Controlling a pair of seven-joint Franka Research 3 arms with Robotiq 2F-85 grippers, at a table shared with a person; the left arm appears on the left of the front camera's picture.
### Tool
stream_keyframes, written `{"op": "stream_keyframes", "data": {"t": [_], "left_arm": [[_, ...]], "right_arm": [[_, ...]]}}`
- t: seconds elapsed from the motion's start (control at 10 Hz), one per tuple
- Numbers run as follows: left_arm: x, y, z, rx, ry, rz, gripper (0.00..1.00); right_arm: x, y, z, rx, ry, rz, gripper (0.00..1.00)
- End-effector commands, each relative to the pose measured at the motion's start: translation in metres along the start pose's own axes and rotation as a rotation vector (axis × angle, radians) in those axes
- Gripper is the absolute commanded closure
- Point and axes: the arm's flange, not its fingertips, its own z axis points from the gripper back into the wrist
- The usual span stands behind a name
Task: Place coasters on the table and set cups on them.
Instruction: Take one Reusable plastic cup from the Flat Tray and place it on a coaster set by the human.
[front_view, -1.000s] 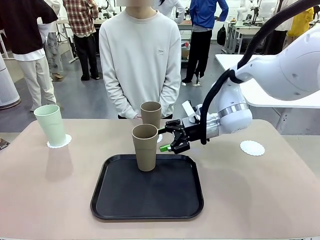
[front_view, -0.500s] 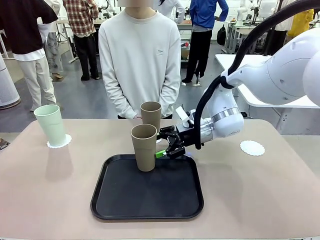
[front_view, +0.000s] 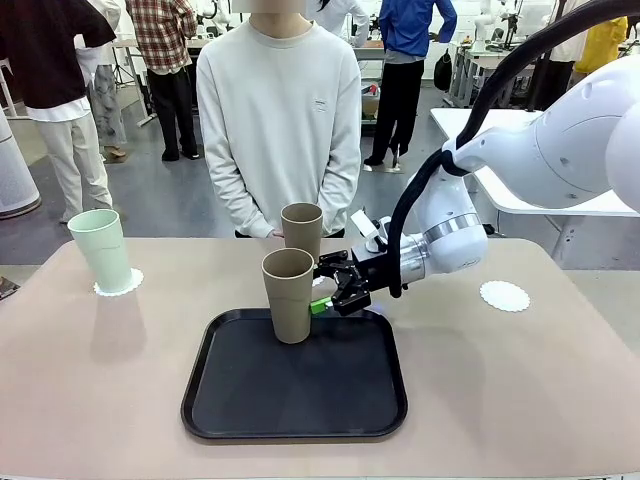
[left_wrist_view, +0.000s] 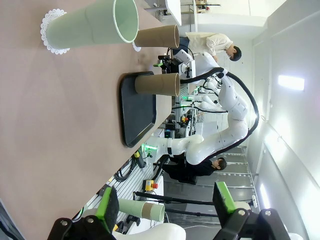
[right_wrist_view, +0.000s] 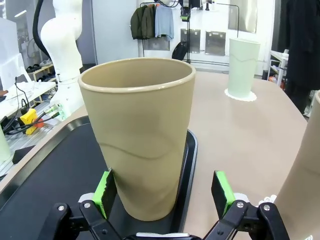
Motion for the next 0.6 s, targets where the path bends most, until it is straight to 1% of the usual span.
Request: {"op": "stream_keyframes", "data": {"t": [0.0, 0.5], "left_arm": [[-0.0013, -0.0031, 0.0003, -0.001, 0.002, 0.008, 0.00], [-0.0013, -0.0031, 0.0003, -0.001, 0.002, 0.008, 0.00]], "right_arm": [[0.0003, -0.0072, 0.0002, 0.076, -0.016, -0.027, 0.00], [0.0004, -0.0089, -0.0043, 0.136, -0.030, -0.041, 0.00]]}}
